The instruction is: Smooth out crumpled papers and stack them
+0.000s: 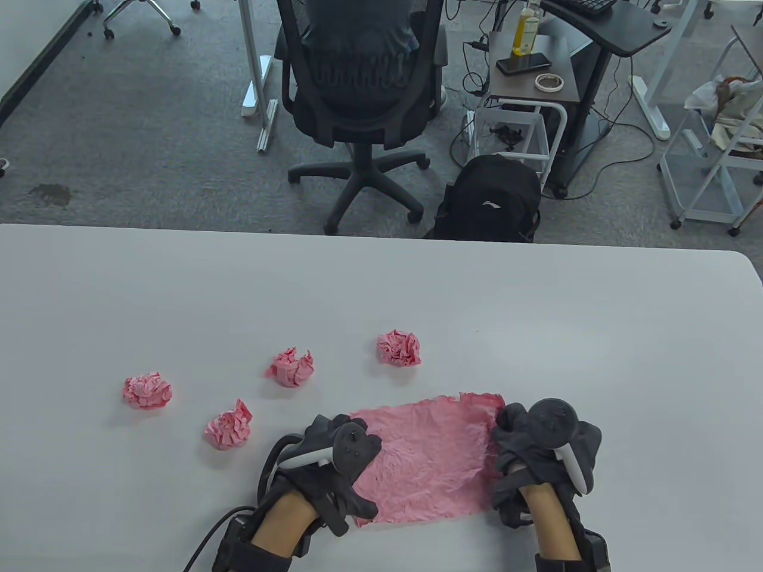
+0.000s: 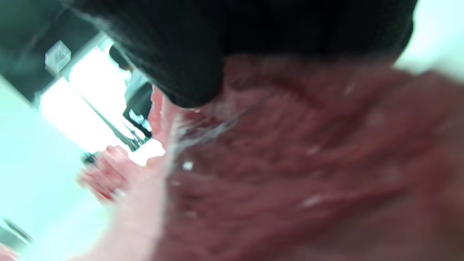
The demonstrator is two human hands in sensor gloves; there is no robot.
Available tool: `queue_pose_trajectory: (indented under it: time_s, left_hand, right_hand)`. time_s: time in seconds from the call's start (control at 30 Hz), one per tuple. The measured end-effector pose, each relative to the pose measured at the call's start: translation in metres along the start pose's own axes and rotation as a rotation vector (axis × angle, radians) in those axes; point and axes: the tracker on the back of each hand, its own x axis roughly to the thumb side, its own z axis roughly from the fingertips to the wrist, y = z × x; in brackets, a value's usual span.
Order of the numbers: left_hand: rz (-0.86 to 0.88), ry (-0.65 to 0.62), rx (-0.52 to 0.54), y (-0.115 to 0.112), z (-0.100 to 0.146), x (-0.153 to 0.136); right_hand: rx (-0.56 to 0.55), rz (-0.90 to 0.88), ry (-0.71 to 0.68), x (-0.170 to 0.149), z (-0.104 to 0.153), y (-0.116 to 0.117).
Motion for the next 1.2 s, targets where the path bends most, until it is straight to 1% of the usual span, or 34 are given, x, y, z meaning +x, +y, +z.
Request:
queue_pose_trajectory:
  time_s: [0.03, 0.17, 0.23, 0.3, 0.37, 0.4, 0.47, 0.5, 0.63, 0.7, 0.73, 0.77, 0.8, 0.83, 0.87, 0.9, 0.93, 1.0, 1.07, 1.1, 1.13, 1.17, 1.2]
  left_hand:
    - [0.002, 0.001, -0.001, 0.000, 0.000, 0.000]
    - [0.003, 0.002, -0.002, 0.000, 0.000, 0.000]
    - [0.008, 0.002, -0.003, -0.001, 0.000, 0.000]
    - [0.008, 0.003, -0.004, 0.000, 0.000, 0.000]
    - [0.009, 0.003, -0.004, -0.001, 0.000, 0.000]
    - [0.011, 0.002, -0.005, -0.001, 0.000, 0.000]
    - [0.012, 0.002, -0.006, -0.001, 0.000, 0.000]
    - [0.011, 0.001, -0.006, 0.000, 0.000, 0.000]
    - [0.014, -0.006, -0.007, 0.000, -0.001, -0.001]
    - [0.008, -0.015, -0.002, 0.000, 0.000, 0.000]
    - [0.003, -0.034, 0.009, 0.001, 0.001, -0.001]
    - [0.021, -0.037, 0.033, 0.004, 0.003, -0.002]
    - [0.046, -0.039, 0.079, 0.007, 0.006, -0.003]
    - [0.076, -0.044, 0.148, 0.013, 0.010, -0.005]
    - [0.096, -0.045, 0.193, 0.016, 0.013, -0.006]
    - [0.119, -0.041, 0.263, 0.021, 0.018, -0.008]
    - [0.126, -0.038, 0.299, 0.024, 0.021, -0.009]
    - [0.142, -0.033, 0.378, 0.029, 0.027, -0.012]
    - [0.144, -0.025, 0.404, 0.031, 0.029, -0.014]
    - [0.143, -0.024, 0.404, 0.031, 0.029, -0.015]
    - [0.143, -0.024, 0.403, 0.031, 0.029, -0.015]
    - [0.141, -0.022, 0.400, 0.031, 0.029, -0.015]
    - [0.141, -0.020, 0.395, 0.030, 0.028, -0.015]
  right_hand:
    - [0.031, -0.088, 0.025, -0.003, -0.001, 0.000]
    - [0.246, -0.468, 0.110, -0.022, -0.004, 0.006]
    - [0.306, -0.609, 0.130, -0.029, -0.008, 0.011]
    - [0.359, -0.712, 0.132, -0.032, -0.009, 0.014]
    - [0.422, -0.731, 0.122, -0.033, -0.009, 0.017]
    - [0.478, -0.707, 0.110, -0.034, -0.010, 0.019]
    - [0.531, -0.650, 0.093, -0.032, -0.011, 0.020]
    - [0.525, -0.628, 0.083, -0.030, -0.011, 0.020]
    - [0.436, -0.542, -0.003, -0.015, -0.007, 0.017]
    - [0.386, -0.513, -0.083, -0.006, -0.009, 0.016]
    - [0.379, -0.547, -0.146, -0.001, -0.009, 0.012]
    - [0.369, -0.572, -0.190, 0.003, -0.008, 0.007]
    - [0.364, -0.595, -0.238, 0.006, -0.008, 0.000]
    - [0.315, -0.634, -0.295, 0.008, -0.008, -0.018]
    - [0.252, -0.662, -0.316, 0.008, -0.009, -0.028]
    - [0.143, -0.700, -0.334, 0.004, -0.009, -0.042]
    - [0.054, -0.742, -0.330, -0.002, -0.009, -0.051]
    - [-0.191, -0.919, -0.243, -0.023, -0.009, -0.067]
    - [-0.339, -1.041, -0.156, -0.039, -0.012, -0.071]
    - [-0.409, -1.063, -0.106, -0.047, -0.013, -0.072]
    - [-0.453, -1.035, -0.058, -0.053, -0.013, -0.072]
    - [-0.502, -0.945, 0.008, -0.060, -0.014, -0.070]
    - [-0.527, -0.839, 0.061, -0.067, -0.015, -0.068]
